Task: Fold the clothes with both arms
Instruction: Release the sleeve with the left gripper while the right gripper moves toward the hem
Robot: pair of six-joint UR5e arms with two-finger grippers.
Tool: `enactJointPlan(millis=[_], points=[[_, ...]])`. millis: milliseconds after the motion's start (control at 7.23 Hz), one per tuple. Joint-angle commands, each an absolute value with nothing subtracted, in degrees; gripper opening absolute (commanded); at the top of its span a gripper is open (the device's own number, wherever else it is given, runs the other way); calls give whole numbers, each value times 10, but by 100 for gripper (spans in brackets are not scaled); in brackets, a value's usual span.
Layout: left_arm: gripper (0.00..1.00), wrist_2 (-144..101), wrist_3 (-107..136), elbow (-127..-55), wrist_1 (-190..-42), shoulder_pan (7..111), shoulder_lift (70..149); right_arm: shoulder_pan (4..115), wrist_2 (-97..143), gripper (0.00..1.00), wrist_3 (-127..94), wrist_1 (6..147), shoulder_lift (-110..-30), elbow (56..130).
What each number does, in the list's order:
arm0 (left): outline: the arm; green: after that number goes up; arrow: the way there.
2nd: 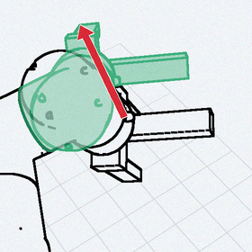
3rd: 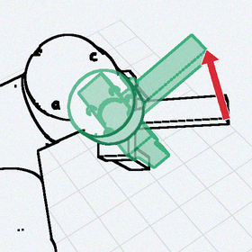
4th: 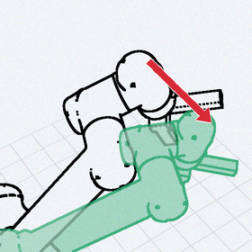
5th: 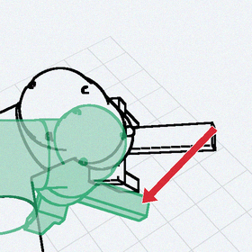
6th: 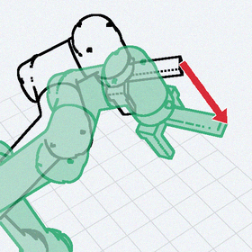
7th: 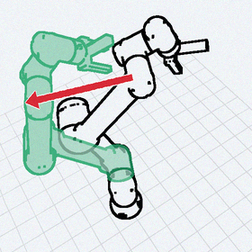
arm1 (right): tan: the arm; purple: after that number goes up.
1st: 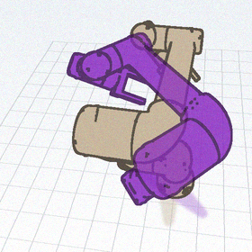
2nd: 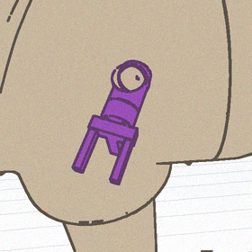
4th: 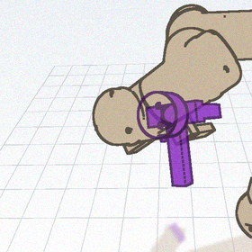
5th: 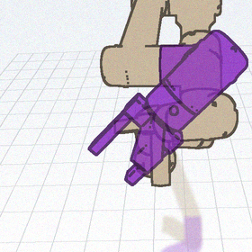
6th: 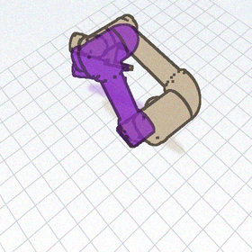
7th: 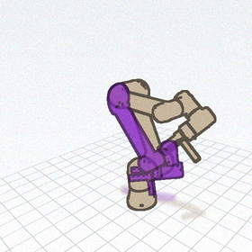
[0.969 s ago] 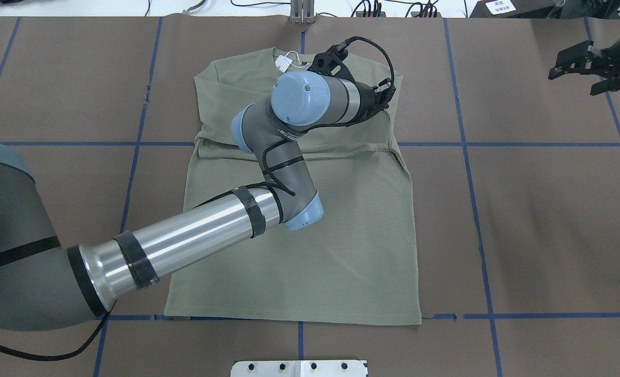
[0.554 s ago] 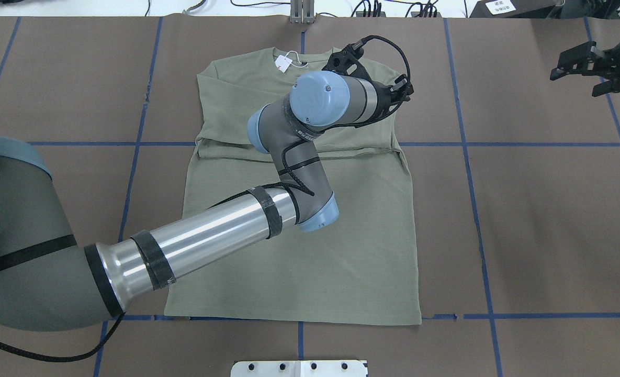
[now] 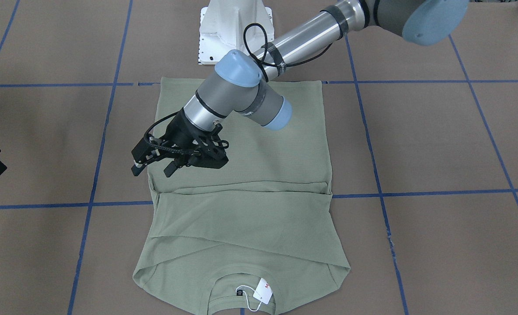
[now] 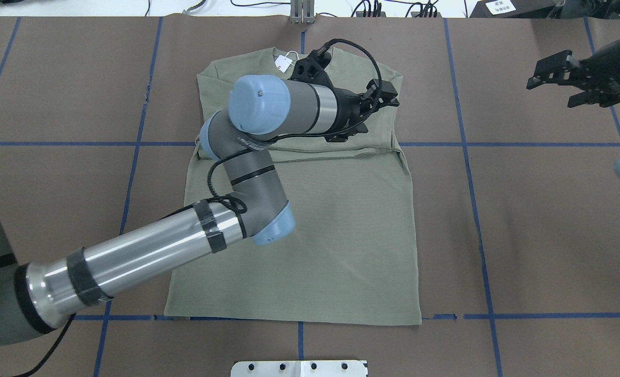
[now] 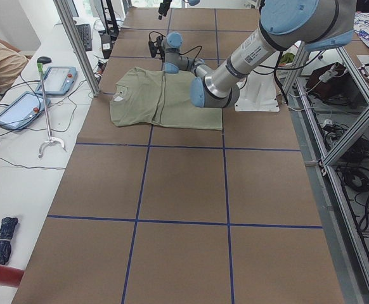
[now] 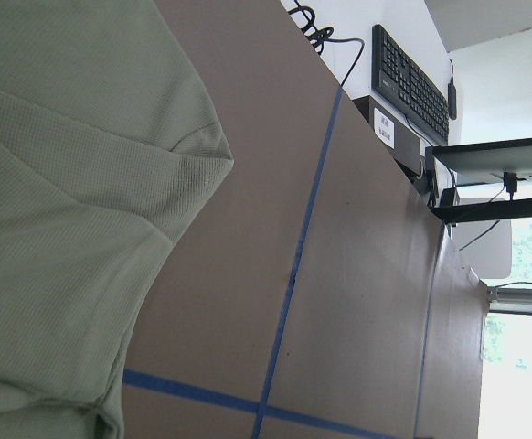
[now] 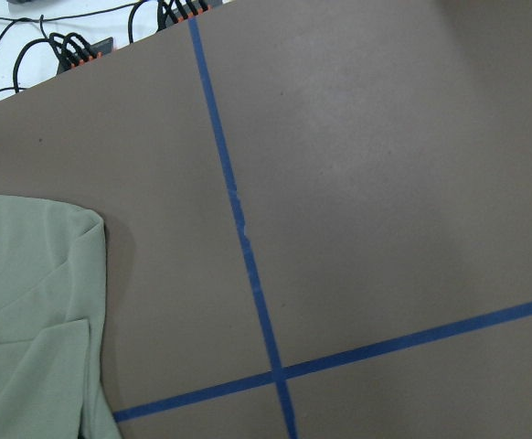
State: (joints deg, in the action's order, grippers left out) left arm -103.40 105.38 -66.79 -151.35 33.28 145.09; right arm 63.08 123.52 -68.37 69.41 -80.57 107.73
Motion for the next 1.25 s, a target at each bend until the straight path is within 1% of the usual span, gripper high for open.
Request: enactJointPlan(millis=[0,138,277,415,692,830,1107], points=[[87,-1118,995,-850,-1462,372,1294,477,1096,100,-837,695,-803,1133],[87,-1134,948,-913,-1444,381,1230,392,1007,100,-912,700,-807,1161],[86,-1136,921,-958,-1443,385,1182,312,941,99,-981,701,-807,1171],[86,-1138,919,-989,-1442,387,1153,224,843,99,-1030,702,-809,1172],[86,-1136,920,-1011,-1444,388,1136,105,757,96,-1147,731,-834,1189],[86,-1135,919,-1012,-1445,388,1136,61,725,96,-1184,787,-838,1201],[86,-1133,919,-1006,-1447,388,1136,20,725,93,-1264,808,-839,1204]])
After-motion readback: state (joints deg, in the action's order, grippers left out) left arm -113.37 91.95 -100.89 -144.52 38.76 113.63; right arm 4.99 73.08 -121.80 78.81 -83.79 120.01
